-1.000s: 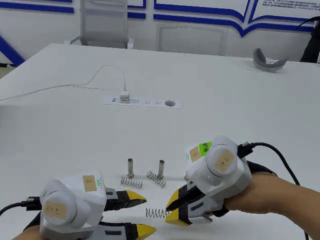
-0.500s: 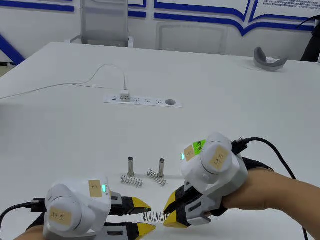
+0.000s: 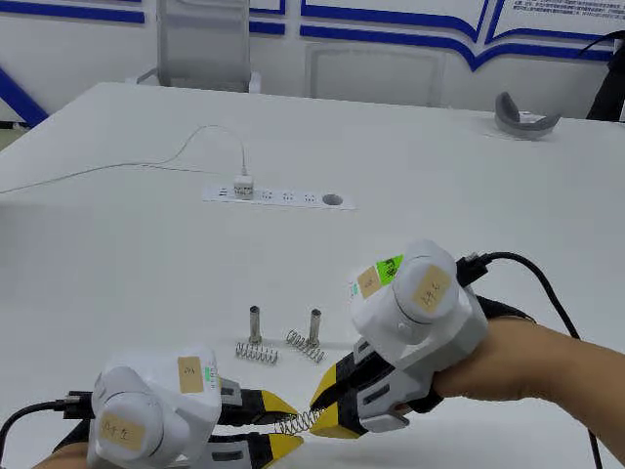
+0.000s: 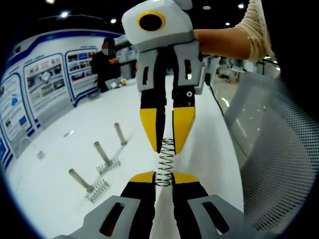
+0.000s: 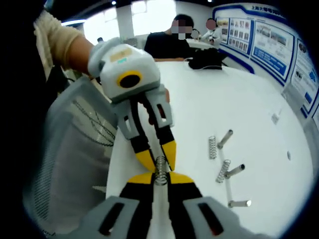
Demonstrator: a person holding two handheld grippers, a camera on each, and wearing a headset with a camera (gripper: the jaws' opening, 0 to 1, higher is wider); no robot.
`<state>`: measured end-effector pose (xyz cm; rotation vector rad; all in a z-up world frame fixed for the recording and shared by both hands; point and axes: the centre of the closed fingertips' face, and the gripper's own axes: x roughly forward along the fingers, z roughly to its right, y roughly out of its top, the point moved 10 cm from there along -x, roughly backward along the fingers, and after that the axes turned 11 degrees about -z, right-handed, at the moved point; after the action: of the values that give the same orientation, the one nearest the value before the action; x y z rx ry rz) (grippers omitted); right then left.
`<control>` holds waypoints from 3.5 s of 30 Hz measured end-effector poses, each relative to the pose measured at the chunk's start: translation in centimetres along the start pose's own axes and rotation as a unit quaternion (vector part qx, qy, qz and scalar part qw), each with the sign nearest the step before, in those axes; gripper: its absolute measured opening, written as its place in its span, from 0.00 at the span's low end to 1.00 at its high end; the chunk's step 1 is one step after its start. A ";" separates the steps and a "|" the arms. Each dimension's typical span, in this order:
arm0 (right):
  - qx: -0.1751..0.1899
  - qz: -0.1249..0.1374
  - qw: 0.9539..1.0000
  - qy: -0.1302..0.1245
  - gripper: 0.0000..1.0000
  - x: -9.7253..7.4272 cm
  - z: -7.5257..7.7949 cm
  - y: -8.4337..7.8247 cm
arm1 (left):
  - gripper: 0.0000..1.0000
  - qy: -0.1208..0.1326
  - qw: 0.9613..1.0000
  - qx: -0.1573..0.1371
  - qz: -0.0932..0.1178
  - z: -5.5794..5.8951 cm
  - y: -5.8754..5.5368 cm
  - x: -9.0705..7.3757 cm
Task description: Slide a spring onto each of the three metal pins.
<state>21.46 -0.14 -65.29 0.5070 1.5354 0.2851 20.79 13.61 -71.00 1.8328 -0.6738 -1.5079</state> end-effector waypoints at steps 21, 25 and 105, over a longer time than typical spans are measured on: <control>-0.020 0.033 0.999 -0.012 0.12 -0.3 -0.2 2.1 | 0.11 -0.002 1.000 -0.021 0.014 0.0 0.3 0.0; -0.022 0.037 0.999 -0.016 0.12 -0.3 -0.2 2.2 | 0.11 -0.005 0.999 -0.037 0.021 0.0 0.2 0.1; 0.031 0.049 0.996 -0.070 0.12 -2.6 1.4 0.1 | 0.57 0.063 0.984 -0.161 0.048 -1.4 -3.2 -3.4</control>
<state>22.82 -1.49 -62.98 0.6393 1.3893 0.2712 21.38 18.42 -71.13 1.6093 -0.4218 -1.3380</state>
